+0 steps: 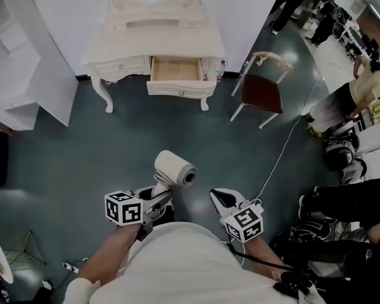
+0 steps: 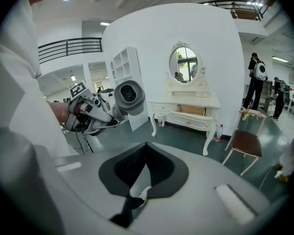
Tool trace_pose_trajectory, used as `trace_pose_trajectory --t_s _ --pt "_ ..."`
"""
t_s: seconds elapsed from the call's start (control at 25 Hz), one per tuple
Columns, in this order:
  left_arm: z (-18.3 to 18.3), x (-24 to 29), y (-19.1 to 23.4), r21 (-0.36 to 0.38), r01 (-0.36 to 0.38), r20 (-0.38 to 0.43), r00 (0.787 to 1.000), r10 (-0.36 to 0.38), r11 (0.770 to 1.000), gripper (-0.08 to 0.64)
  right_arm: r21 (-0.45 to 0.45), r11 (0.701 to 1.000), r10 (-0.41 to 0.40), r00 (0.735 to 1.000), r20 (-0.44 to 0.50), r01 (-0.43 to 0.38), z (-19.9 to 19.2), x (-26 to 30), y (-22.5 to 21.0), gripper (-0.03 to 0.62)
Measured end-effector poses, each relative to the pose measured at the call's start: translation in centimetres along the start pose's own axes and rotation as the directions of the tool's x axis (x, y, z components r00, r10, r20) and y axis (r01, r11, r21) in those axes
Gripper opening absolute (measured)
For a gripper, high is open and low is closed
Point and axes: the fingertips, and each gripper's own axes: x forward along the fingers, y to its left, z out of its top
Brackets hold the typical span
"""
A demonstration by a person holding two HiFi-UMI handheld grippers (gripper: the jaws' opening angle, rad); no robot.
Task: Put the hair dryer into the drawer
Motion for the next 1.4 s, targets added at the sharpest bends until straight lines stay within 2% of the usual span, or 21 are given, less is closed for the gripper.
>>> trace_pose_trajectory --t_s 0.28,0.56,0.8,1.08,1.24,1.4 --pt "9.5 0.3 4.2 0.038 0.042 0.035 0.998 -0.043 0.998 0.163 -0.045 0.999 -0.018 1.0 -0.005 0.018 7.5 6.8 -3.3 0.002" --pt "13.2 0.2 9.1 -0.006 0.026 0.048 0.999 -0.025 1.0 0.163 -0.078 0.997 0.007 1.0 -0.017 -0.008 11.7 12.3 -4.5 0.002" --pt "16.6 2.0 11.9 -0.022 0.003 0.043 0.999 -0.002 1.0 0.163 -0.063 0.998 0.017 0.999 -0.033 -0.019 13.6 15.5 -8.6 0.001" --pt "22.2 7.7 14.3 -0.031 -0.056 0.065 0.996 0.058 0.998 0.163 -0.069 0.994 0.083 0.996 -0.027 -0.085 16.0 19.4 -16.6 0.002" --pt "26.7 10.7 14.9 -0.034 -0.112 0.094 0.989 0.115 0.993 0.163 -0.119 0.984 0.13 0.991 -0.008 -0.13 19.9 21.4 -22.0 0.002" --pt "30.8 14.2 15.4 -0.045 -0.162 0.11 0.98 0.166 0.986 0.163 -0.132 0.979 0.159 0.987 0.001 -0.157 22.5 21.9 -27.4 0.0"
